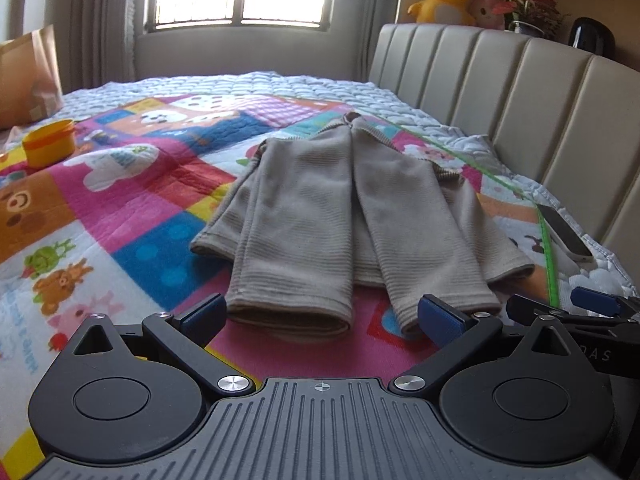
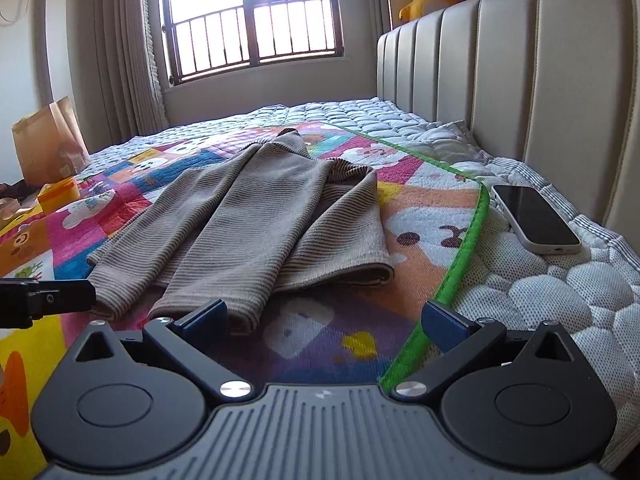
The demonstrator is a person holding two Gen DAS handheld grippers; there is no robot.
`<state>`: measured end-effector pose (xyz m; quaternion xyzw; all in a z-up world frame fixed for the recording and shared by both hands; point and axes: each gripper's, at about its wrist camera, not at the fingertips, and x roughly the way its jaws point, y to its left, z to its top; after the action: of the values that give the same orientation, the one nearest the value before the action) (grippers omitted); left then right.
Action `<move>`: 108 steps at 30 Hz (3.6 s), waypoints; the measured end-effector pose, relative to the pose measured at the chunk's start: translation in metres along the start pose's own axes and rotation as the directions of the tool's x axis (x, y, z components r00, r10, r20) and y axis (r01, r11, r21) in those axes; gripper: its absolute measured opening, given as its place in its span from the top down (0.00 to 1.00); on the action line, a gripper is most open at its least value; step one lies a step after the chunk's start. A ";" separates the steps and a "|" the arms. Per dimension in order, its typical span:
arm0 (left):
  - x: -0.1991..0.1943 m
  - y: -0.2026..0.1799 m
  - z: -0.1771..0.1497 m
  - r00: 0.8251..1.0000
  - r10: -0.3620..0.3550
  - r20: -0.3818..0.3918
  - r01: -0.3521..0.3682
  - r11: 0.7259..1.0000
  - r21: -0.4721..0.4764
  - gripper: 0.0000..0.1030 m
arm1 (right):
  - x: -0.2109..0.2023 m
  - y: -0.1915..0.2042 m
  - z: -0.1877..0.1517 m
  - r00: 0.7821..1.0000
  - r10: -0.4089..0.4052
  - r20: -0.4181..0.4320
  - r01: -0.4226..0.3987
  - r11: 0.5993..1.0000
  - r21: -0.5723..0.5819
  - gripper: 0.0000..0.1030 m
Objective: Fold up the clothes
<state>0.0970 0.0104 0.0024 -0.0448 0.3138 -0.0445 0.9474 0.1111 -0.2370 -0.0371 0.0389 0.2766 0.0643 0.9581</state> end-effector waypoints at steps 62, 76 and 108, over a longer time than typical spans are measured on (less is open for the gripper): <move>0.041 0.099 0.016 0.946 -0.272 -0.174 0.240 0.953 -0.185 0.44 | 0.050 -0.020 -0.003 0.947 0.309 -0.093 -0.307 0.951 0.033 0.00; 0.023 0.170 0.143 0.959 -0.122 0.257 0.208 0.916 -0.342 0.89 | 0.049 -0.018 -0.005 0.949 0.304 -0.081 -0.303 0.953 0.019 0.00; 0.036 0.141 0.078 0.972 -0.075 0.222 0.100 0.989 -0.107 0.00 | 0.108 0.167 0.048 0.993 0.091 -0.073 -0.110 0.526 -0.843 0.67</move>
<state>0.1802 0.1504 0.0277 -0.1191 0.2081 -0.0625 0.9688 0.2107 -0.0583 -0.0350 -0.4140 0.2177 0.2454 0.8491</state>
